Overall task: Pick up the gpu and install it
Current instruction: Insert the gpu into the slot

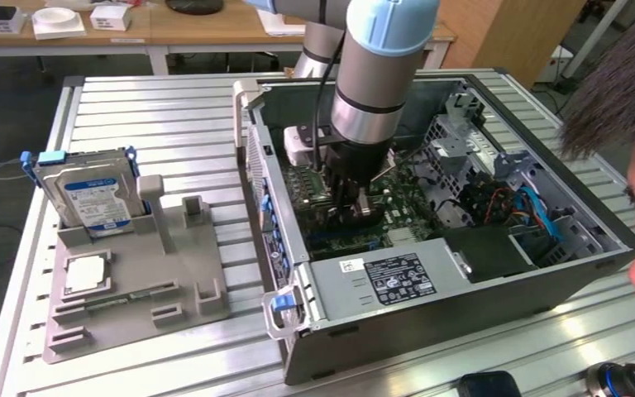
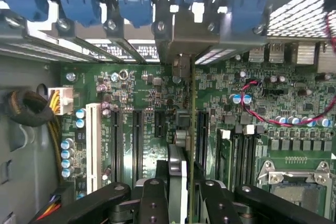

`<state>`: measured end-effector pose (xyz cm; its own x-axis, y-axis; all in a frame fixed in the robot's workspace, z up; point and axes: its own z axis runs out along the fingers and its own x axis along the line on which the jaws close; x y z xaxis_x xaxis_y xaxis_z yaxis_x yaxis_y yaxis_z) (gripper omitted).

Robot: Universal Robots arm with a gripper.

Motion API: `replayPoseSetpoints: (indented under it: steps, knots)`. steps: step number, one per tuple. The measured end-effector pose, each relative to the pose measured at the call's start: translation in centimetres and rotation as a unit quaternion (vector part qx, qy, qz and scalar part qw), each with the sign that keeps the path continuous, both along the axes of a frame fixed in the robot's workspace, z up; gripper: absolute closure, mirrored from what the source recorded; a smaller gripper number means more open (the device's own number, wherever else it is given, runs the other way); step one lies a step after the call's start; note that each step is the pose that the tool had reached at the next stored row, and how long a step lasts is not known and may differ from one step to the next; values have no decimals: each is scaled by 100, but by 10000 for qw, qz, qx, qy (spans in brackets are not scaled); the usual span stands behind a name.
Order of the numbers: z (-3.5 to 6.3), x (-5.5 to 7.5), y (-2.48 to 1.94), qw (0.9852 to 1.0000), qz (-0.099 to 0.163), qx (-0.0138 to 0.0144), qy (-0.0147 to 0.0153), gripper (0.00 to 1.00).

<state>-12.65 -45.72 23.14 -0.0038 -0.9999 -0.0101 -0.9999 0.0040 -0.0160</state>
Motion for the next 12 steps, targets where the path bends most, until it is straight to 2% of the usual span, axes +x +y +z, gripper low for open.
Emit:
replayPoseSetpoints:
  steps: [3, 12]
  knots:
    - [-20, 0, -1, 10000, 0, -7, 3, 72]
    - [-25, -1, 0, 10000, -1, -2, 1, 72]
